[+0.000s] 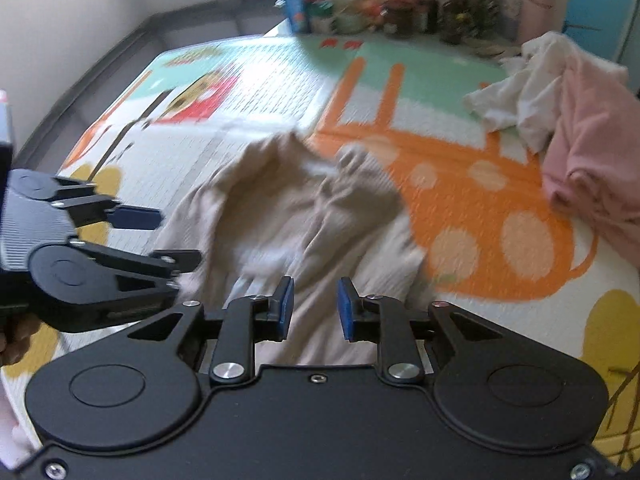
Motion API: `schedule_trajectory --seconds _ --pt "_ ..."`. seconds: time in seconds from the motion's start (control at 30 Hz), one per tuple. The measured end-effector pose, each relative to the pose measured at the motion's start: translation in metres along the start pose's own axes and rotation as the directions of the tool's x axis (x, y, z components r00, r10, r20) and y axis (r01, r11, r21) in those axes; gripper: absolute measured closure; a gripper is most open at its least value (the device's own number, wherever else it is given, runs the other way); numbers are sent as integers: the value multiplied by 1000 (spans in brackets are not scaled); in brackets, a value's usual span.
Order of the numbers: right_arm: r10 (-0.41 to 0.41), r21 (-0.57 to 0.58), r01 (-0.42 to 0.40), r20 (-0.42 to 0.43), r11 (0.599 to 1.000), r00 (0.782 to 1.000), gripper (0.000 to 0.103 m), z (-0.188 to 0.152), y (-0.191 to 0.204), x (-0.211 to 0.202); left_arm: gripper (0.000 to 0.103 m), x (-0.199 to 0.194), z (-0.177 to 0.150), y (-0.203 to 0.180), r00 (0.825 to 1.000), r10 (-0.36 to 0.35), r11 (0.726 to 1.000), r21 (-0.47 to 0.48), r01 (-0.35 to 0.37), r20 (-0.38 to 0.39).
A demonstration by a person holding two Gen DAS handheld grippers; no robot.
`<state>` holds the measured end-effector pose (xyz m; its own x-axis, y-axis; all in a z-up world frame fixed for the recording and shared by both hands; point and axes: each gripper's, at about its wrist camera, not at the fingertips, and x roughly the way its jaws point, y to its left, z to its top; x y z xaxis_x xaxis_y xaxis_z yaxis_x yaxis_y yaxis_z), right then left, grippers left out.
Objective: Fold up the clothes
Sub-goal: 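Lower the beige top with both grippers and lay it over the white garment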
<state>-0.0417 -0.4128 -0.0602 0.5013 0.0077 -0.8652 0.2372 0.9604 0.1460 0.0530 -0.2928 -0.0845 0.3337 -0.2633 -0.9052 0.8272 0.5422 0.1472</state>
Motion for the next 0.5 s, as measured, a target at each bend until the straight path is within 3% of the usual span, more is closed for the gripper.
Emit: schedule_trajectory --seconds 0.5 --pt "55 -107 -62 -61 992 997 70 -67 34 -13 46 -24 -53 -10 1000 14 1000 8 -14 2"
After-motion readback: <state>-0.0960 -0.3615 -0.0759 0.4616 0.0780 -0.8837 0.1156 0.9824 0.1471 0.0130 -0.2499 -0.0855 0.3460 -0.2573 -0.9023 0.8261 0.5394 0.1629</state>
